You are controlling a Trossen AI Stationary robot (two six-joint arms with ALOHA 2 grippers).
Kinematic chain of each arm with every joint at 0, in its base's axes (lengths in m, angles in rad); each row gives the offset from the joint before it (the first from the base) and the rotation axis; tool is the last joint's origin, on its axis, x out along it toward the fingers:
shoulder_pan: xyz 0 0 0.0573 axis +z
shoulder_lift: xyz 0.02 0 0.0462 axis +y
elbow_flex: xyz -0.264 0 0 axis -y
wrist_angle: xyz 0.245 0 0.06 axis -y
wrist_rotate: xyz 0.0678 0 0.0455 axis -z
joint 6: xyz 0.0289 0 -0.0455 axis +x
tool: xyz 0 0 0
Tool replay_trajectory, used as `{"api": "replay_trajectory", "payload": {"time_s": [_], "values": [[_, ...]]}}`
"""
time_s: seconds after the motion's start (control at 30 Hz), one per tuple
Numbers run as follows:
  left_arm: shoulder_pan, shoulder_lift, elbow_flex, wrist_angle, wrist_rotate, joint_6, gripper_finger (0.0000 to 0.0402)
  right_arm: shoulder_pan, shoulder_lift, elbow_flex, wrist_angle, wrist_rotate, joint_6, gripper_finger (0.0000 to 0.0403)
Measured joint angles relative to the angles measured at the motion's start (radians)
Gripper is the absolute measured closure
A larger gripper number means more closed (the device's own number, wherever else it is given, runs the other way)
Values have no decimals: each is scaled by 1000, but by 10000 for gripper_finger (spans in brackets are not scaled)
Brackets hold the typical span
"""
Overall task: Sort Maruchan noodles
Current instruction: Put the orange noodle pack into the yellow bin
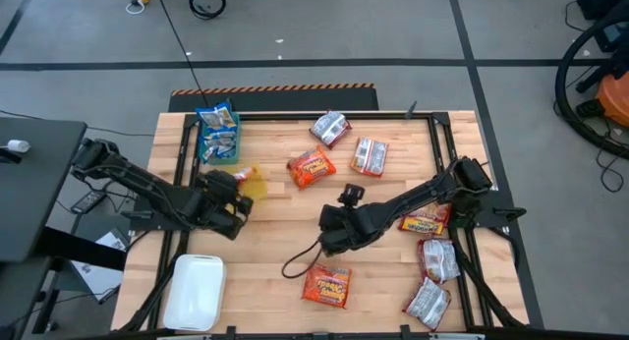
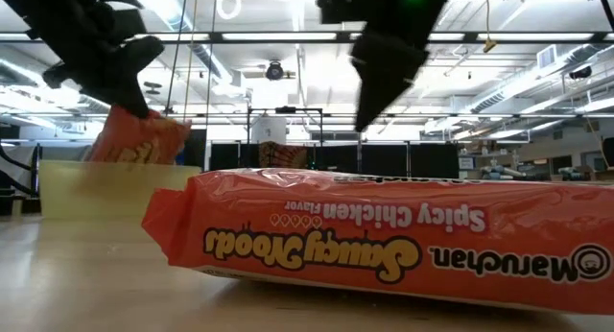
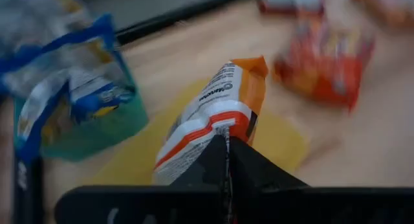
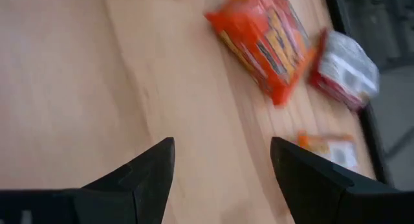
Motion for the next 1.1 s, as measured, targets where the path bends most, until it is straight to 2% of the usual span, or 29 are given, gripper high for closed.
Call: {"api": "replay_trajectory", "payload": {"time_s": [0.17,0.33,0.5,0.67,0.8,0.9,1.03,1.1], "values": [[-51,-8,-16,5,-95,-439,389,-57,0,-11,278,-61,-157,142],[-53,13,-70,62,-219,-643,389,-70,0,-33,556,-99,-317,142],[-50,43,-74,70,-220,-641,389,-133,10,-84,796,-142,-483,142],[-161,42,-70,87,-128,-571,389,-209,69,-100,898,-117,-657,142],[-304,36,-70,94,-133,-589,389,-238,158,-99,1045,-99,-725,142],[-375,36,-70,65,-168,-667,389,-250,228,-83,1133,-54,-774,142],[-404,36,-70,19,-182,-689,389,-263,300,-24,1173,-10,-790,142],[-403,36,-70,1,-165,-667,389,-267,325,1,1179,-64,-776,142]]}}
